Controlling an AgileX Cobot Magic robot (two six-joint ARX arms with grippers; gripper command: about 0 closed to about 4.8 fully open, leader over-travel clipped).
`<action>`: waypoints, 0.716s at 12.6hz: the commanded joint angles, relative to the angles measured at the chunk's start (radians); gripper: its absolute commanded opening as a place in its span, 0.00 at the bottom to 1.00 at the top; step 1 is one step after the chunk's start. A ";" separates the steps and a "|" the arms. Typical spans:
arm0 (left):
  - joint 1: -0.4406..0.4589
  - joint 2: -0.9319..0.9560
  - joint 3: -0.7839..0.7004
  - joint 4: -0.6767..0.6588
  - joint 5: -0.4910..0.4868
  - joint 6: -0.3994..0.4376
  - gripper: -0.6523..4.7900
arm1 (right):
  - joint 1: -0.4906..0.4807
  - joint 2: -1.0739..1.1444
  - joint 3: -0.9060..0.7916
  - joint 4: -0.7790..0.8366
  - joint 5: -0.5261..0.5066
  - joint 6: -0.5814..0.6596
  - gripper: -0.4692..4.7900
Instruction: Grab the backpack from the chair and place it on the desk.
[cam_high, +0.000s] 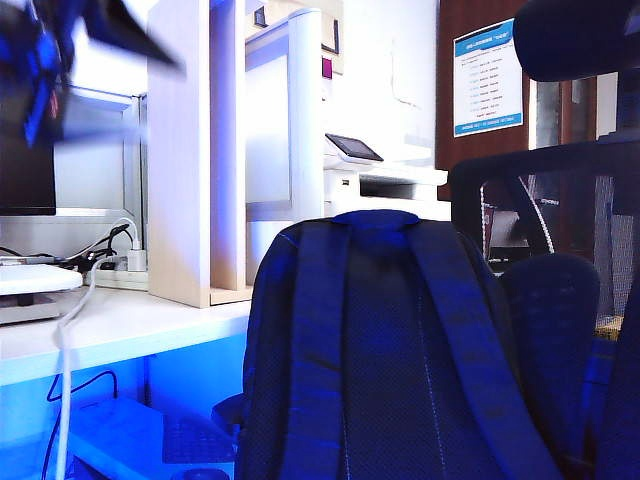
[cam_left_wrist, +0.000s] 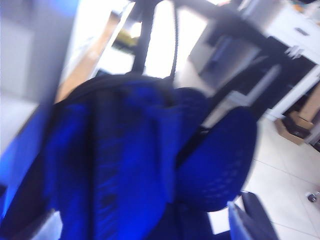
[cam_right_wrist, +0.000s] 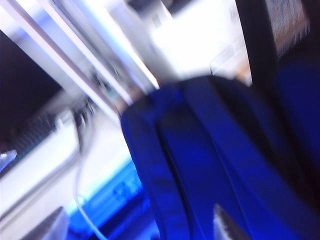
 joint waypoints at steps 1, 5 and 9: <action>-0.008 0.132 0.095 0.044 0.021 0.009 0.98 | 0.001 0.064 0.010 0.071 -0.030 0.002 0.81; -0.021 0.365 0.322 0.041 0.035 0.044 0.98 | 0.001 0.130 0.011 0.107 -0.050 0.001 0.81; -0.090 0.654 0.578 0.019 0.053 0.056 0.98 | 0.002 0.140 0.010 0.108 -0.051 -0.006 0.81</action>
